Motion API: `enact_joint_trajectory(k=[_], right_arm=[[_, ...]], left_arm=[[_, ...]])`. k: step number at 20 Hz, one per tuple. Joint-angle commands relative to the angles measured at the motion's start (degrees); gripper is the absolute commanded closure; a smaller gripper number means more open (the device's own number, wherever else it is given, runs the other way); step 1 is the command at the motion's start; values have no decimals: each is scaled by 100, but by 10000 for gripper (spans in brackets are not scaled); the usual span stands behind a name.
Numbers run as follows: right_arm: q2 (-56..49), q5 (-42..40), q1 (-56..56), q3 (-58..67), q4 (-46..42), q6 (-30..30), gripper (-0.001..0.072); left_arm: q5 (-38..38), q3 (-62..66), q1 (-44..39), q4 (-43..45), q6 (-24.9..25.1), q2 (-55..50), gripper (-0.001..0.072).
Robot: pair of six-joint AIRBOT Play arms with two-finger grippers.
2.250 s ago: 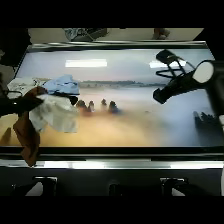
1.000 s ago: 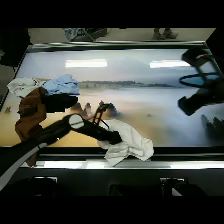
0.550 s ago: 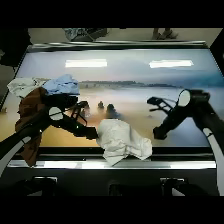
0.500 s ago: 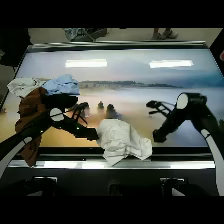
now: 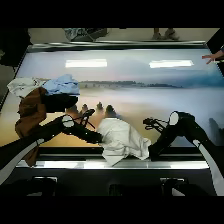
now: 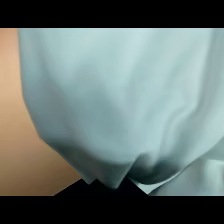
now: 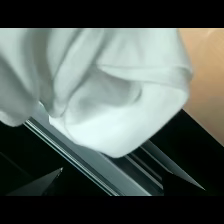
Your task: Fold the shirts.
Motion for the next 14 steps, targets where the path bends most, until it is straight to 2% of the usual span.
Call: enact_joint_trajectory(k=[1, 3, 4, 5, 7, 9, 12, 14], right_arm=[[-4, -719, 2, -409, 680, 83, 10], [-4, -931, 2, -483, 1113, 87, 57], [-4, -968, 4, -483, 1213, 90, 123], [-4, -944, 2, -483, 1246, 87, 225], [4, -905, 2, -479, 1130, 44, 667], [131, -907, 2, -442, 1005, -205, 668], [741, -907, 2, 138, 527, -219, 670], [1340, -953, 2, 1003, -35, -210, 670]], left_arm=[[155, -9, -26, -33, -13, -13, 681], [155, -9, -26, -33, -13, 0, 683], [155, -9, -26, -33, -13, 7, 683], [157, -7, -26, -31, -11, 20, 683], [133, -7, -20, -20, -11, 68, 684], [96, 48, -20, 199, -13, 229, 685], [-59, 553, -20, 997, -66, 822, 686], [-186, 1213, -13, 1906, -417, 1379, 686]])
